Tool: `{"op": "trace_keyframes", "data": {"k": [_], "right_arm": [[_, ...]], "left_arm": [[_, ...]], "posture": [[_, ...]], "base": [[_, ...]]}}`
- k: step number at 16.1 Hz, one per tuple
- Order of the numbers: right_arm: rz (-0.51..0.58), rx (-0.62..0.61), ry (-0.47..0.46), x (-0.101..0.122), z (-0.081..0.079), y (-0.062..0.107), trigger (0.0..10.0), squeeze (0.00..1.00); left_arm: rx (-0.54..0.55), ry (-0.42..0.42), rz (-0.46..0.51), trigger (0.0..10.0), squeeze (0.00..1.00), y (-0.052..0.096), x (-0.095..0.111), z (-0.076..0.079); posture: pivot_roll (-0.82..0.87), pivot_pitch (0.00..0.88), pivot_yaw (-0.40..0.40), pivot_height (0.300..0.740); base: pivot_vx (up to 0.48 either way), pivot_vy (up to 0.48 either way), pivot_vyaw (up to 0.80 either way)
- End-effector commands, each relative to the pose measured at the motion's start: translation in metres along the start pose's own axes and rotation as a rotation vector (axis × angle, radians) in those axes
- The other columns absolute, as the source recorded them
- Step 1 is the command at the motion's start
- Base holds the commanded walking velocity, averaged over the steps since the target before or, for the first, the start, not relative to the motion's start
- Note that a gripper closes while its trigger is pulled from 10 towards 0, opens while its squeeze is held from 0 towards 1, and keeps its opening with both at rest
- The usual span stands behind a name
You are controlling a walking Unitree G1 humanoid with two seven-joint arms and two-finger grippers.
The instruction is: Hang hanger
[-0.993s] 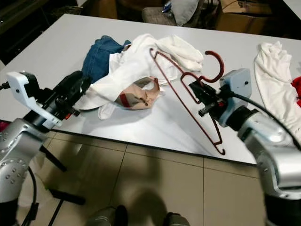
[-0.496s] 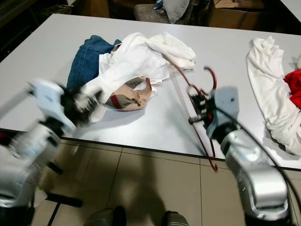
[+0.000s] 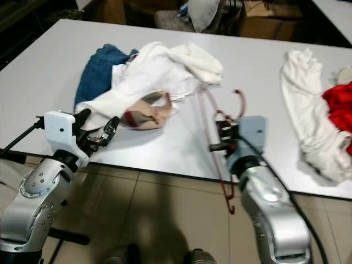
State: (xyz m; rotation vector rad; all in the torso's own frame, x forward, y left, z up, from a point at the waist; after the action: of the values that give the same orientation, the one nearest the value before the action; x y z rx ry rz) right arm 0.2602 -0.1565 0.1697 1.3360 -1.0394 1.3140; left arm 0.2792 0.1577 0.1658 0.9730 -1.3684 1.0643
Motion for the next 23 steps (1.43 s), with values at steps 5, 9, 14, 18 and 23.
{"op": "trace_keyframes", "data": {"k": [5,9,14,18,23], "right_arm": [[0.078,-0.016,0.054,0.013,-0.002,0.000,10.0,0.00],[0.108,-0.011,-0.009,0.016,-0.004,-0.002,10.0,0.00],[0.088,-0.001,-0.044,0.013,-0.004,-0.004,10.0,0.00],[0.134,-0.032,-0.051,0.016,-0.002,-0.004,10.0,0.00],[0.119,-0.051,-0.066,0.012,0.000,-0.003,10.0,0.00]], "left_arm": [[-0.020,-0.011,0.011,10.0,0.99,-0.004,0.000,0.005],[-0.022,-0.004,0.017,10.0,0.99,-0.005,-0.001,0.008],[-0.023,0.003,0.018,10.0,0.98,-0.005,-0.001,0.011],[-0.029,0.004,0.017,10.0,0.96,-0.006,-0.002,0.013],[-0.044,0.000,0.017,10.0,0.96,-0.006,-0.003,0.016]], "posture": [[-0.12,0.117,0.029,0.740],[-0.12,0.114,0.020,0.740],[-0.12,0.116,0.015,0.740],[-0.12,0.117,0.019,0.740],[-0.12,0.118,0.024,0.740]], "base": [[0.000,-0.480,0.00],[0.000,-0.480,0.00],[0.000,-0.480,0.00],[0.000,-0.480,0.00],[0.000,-0.438,-0.25]]}}
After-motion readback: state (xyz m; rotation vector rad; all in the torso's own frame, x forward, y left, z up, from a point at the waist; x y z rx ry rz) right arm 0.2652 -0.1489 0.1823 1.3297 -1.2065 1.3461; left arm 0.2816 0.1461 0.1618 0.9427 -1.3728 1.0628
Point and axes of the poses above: a point about 5 cm out from each wrist's last joint towards the gripper, its own y axis pointing back from the gripper into the wrist, its own x axis along the axis of the wrist's last joint, z = x × y, the point moved 1 cm from there along -y, pointing out of the wrist towards the gripper, and after that the axes turned 2 degrees about y, right-handed, at the moved point
